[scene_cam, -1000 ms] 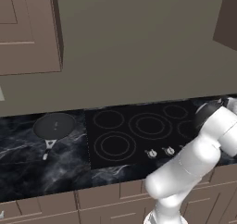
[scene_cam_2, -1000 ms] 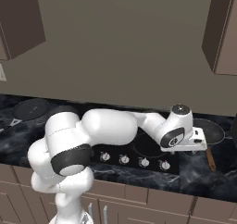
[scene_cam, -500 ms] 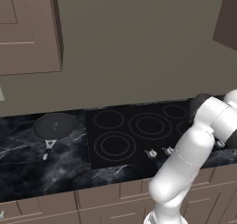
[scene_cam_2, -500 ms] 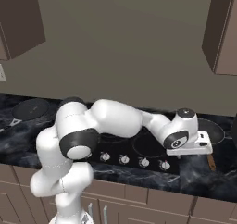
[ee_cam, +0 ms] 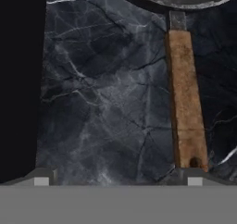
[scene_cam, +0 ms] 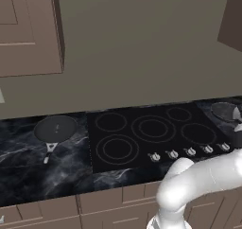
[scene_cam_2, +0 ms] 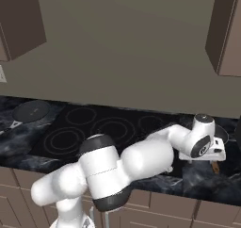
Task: Place both pans onto different burners. Then place the potato and the chicken drumstick on different pans.
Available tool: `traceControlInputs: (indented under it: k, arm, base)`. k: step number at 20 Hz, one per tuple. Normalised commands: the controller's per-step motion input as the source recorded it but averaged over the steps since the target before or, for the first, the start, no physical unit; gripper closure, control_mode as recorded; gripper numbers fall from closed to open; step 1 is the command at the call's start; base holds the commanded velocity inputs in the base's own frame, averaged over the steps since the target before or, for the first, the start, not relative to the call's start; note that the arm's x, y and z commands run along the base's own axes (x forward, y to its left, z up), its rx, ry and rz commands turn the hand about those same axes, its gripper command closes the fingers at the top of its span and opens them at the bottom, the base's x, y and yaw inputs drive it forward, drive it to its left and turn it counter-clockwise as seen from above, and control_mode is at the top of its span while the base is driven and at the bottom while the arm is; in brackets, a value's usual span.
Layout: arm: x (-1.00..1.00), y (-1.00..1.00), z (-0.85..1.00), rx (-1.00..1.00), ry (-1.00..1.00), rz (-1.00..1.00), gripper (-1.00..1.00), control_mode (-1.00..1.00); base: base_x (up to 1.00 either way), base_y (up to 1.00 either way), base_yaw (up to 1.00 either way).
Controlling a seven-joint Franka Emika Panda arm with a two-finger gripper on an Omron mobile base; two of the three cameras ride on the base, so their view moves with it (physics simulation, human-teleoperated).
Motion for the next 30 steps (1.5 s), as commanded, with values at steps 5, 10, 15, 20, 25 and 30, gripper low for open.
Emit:
traceControlInputs:
  k: [5,10,15,20,25,30]
  arm:
    - [0.08,-0.3,0.13,0.06,0.05,0.0,-1.0,-1.0]
    - [0.22,-0.2,0.03,0.05,0.09,0.0,-1.0,-1.0]
    - [0.34,-0.1,0.0,0.02,0.07,0.0,-1.0,-1.0]
    - [0.28,-0.16,0.0,0.04,0.07,0.0,-1.0,-1.0]
    - [0.19,-0.22,-0.01,0.05,0.07,0.0,-1.0,-1.0]
    - [0.06,-0.2,-0.13,0.04,0.06,0.0,-1.0,-1.0]
  base:
    - [0.0,0.0,0.0]
    - [0.0,0.0,0.0]
    - [0.0,0.0,0.0]
    - [0.0,0.0,0.0]
    - [0.0,0.0,0.0]
    - [0.0,0.0,0.0]
